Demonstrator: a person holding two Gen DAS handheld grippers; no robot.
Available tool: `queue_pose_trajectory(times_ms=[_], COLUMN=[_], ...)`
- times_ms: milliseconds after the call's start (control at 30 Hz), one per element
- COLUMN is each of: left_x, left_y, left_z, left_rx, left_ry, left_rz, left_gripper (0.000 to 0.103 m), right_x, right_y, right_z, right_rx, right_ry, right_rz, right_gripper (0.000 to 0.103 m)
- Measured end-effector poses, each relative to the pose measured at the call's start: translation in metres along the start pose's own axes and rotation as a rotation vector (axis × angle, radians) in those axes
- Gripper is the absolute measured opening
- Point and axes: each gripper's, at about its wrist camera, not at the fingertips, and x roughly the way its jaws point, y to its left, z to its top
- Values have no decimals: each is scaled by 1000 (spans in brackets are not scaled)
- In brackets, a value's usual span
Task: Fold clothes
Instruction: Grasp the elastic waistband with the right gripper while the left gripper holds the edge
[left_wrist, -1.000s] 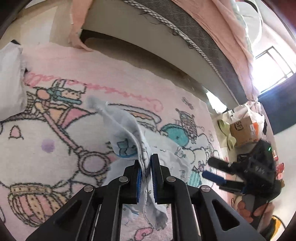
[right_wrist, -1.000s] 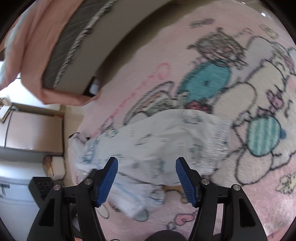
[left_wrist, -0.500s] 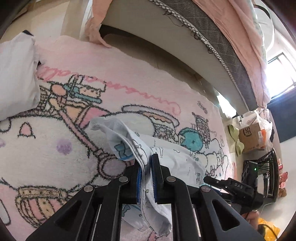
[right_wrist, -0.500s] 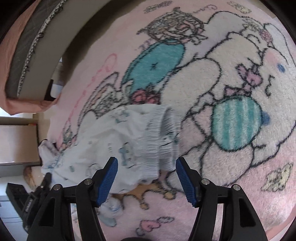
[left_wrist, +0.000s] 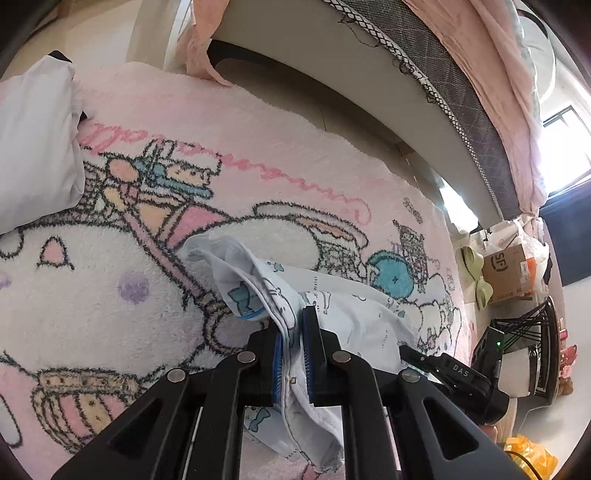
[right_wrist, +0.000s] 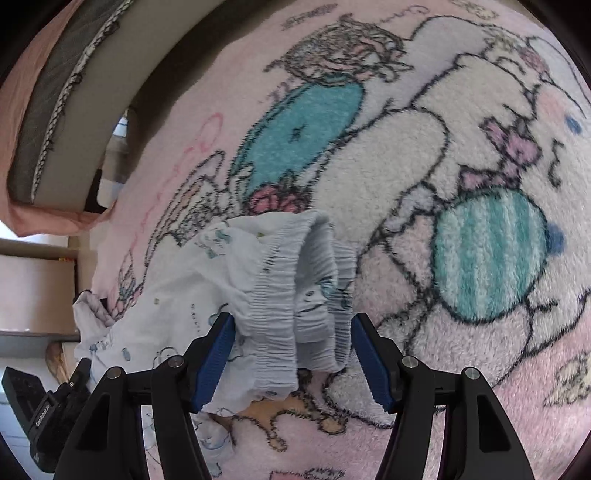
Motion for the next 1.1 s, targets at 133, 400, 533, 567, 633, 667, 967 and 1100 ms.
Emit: queue_pose_trajectory(times_ms=[133,400,533,567,633,667,967,1100], left_x=[1,3,3,3,2,2,-12,-21], left_y=[4,7,8,8,8,8,19,21], left_z=[-1,-3,-3,-4,-3,-3,7,14], left_rx=[-10,-17,-19,-19,-15,-12,1,5], left_ry=[6,12,14,14,13,11,-16,-32], left_rz=[-1,5,7,8,14,19,42,31], left_gripper=[8,8,8,8,8,8,8,9], right_x=[10,13,3,1,-4,-7,-58,-81], right_y=[-2,-1,6,7,11,14,40,59], right_z=[-4,-10,-14,-15,-16,-17,-10,-5], right_rx=[16,13,-20,-25,-39,-47,-101,-156], right_ry=[14,3,-39,-47,-54,-58,-142,-178], right_rz=[-7,42,48,54,76,90,293,310], right_gripper=[65,63,42,35,29,26,19,19])
